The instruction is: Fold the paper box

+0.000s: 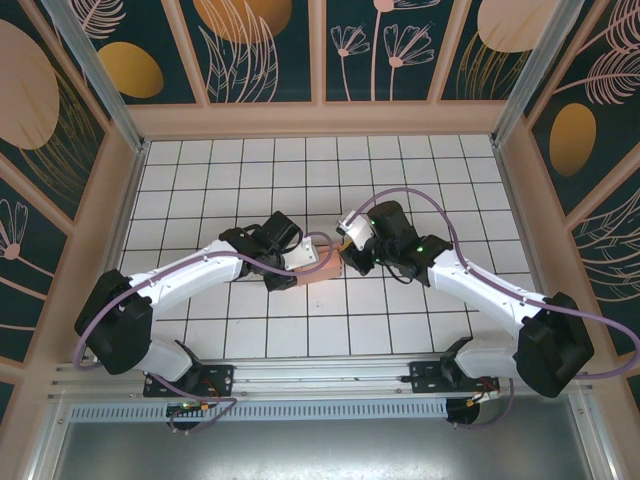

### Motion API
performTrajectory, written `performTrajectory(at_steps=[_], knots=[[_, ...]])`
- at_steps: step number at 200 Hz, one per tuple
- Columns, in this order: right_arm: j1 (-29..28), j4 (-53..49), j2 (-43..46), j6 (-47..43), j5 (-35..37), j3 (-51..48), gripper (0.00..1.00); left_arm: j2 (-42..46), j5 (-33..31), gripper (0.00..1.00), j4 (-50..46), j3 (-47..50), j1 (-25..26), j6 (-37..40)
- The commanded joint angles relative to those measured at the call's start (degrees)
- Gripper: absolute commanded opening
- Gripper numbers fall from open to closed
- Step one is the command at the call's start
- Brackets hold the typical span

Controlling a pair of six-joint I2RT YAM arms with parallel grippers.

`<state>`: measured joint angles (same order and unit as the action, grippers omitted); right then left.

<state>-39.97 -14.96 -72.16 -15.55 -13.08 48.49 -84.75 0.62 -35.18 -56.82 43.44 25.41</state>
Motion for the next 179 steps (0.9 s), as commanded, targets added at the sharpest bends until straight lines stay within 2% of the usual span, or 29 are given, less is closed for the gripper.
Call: performTrajectory(at_steps=[1,19,32,41,78,90,108,121,129,169,179], knots=[[-0.2,1.7,-0.3,1.3,1.5,-0.2,0.17,-0.6,1.6,0.29,0.0,0.0,0.0,-0.1],[-0.1,1.8,-0.4,1.5,1.4,-0.2,0.17,-0.6,1.6,0.29,0.0,0.0,0.0,-0.3],[-0.1,1.7,-0.5,1.8,1.4,-0.2,0.26,-0.7,1.7,0.29,0.0,0.0,0.0,-0.3],[-0.1,1.8,-0.6,1.8,1.4,-0.2,0.26,-0.7,1.7,0.29,0.0,0.0,0.0,-0.3],[-0.1,1.2,-0.5,1.9,1.1,-0.1,0.06,-0.5,1.6,0.29,0.0,0.2,-0.1,-0.1],[0.0,1.2,-0.6,2.0,1.2,-0.2,0.03,-0.4,1.6,0.29,0.0,0.1,0.0,-0.2],[-0.1,1.2,-0.8,2.3,1.8,-0.3,0.03,-0.4,1.8,0.29,0.1,0.1,-0.1,-0.3],[-0.1,1.4,-1.0,2.6,2.4,-0.4,0.14,-0.5,1.9,0.29,0.0,0.1,0.0,-0.4],[-0.1,1.8,-1.1,3.1,3.1,-0.5,0.17,-0.4,1.9,0.29,0.0,0.0,0.0,-0.4],[0.2,2.4,-1.4,3.9,3.8,-0.8,0.17,-0.5,1.8,0.29,0.0,0.1,0.0,-0.5],[0.3,2.4,-1.3,4.0,3.9,-0.7,0.1,-0.4,1.8,0.29,0.0,0.1,0.0,-0.5]])
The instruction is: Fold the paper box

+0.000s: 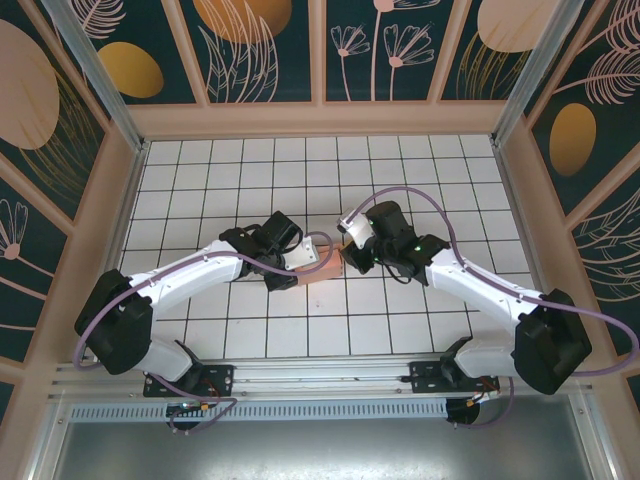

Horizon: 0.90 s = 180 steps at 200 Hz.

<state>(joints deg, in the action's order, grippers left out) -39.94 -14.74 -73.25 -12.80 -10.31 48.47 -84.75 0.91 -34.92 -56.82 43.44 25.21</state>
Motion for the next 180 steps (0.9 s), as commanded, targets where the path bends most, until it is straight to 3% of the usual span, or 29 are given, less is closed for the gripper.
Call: performTrajectory(at_steps=[1,11,51,97,180], knots=[[0.3,2.2,-0.2,1.3,1.1,-0.7,0.08,-0.5,1.4,0.29,-0.3,0.1,0.0,-0.3],[0.3,2.1,-0.1,1.3,1.0,-0.6,0.0,-0.4,1.4,0.29,-0.2,0.2,0.0,-0.3],[0.3,2.1,0.6,3.7,1.7,0.0,0.0,-0.6,1.3,0.29,0.5,-0.1,0.0,-1.4],[-0.9,7.2,0.8,15.5,1.5,-0.9,0.0,-2.5,0.2,0.27,1.3,-3.1,0.0,-6.6],[-3.9,12.1,0.5,27.9,8.6,-5.1,0.0,-3.3,-1.3,0.28,1.1,-3.6,0.0,-7.1]])
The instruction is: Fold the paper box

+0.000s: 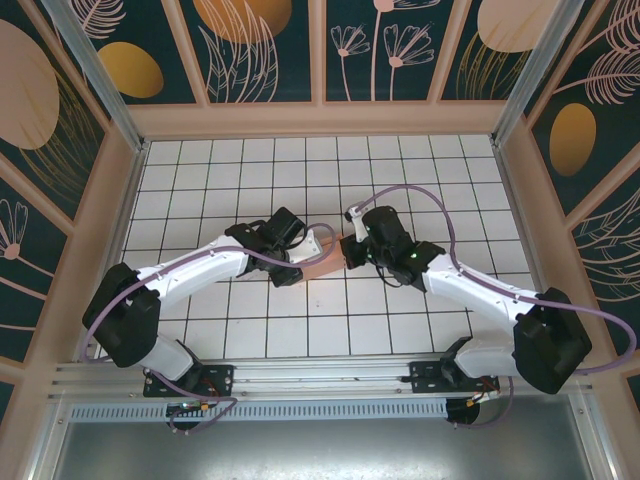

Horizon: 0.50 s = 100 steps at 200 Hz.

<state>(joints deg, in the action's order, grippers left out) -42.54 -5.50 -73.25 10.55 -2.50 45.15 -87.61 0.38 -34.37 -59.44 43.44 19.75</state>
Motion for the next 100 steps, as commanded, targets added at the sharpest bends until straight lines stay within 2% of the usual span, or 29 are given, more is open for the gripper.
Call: performTrajectory(at_steps=[1,31,62,100], knots=[[-1.3,2.9,0.5,4.7,0.8,-1.8,0.0,-0.4,-0.8,0.28,0.6,-1.0,0.0,-1.7],[-1.3,4.0,0.5,8.6,1.7,-3.5,0.0,-0.8,-1.2,0.28,0.2,-1.5,0.0,-2.4],[-1.3,6.1,0.8,10.8,-0.5,-5.2,0.0,-1.1,-1.1,0.28,0.2,-1.3,0.0,-2.5],[-1.2,3.0,0.0,11.2,0.5,-0.9,0.0,-1.4,-0.6,0.28,0.0,-1.4,-0.1,-2.2]])
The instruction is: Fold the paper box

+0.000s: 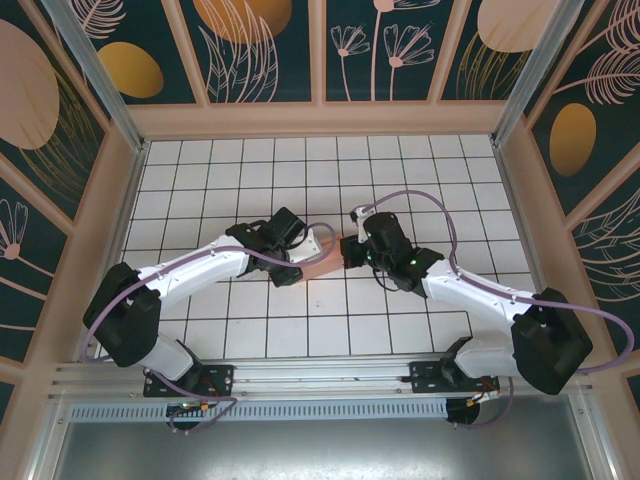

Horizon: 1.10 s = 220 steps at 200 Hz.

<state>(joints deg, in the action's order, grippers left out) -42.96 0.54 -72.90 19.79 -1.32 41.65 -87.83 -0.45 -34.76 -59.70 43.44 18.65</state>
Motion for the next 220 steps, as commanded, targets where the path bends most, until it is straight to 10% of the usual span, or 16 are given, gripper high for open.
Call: performTrajectory(at_steps=[1,148,220], knots=[[-0.8,-3.1,-0.5,1.9,-0.6,2.8,0.0,-1.2,0.2,0.28,0.4,-1.1,-0.1,-1.1],[-2.2,2.5,0.0,-1.4,0.7,-4.2,0.0,1.3,-0.6,0.4,2.3,0.4,0.0,-1.4],[-4.0,1.0,-0.4,-2.9,5.5,-3.0,0.0,9.3,-2.5,0.74,9.3,2.1,0.0,-6.3]])
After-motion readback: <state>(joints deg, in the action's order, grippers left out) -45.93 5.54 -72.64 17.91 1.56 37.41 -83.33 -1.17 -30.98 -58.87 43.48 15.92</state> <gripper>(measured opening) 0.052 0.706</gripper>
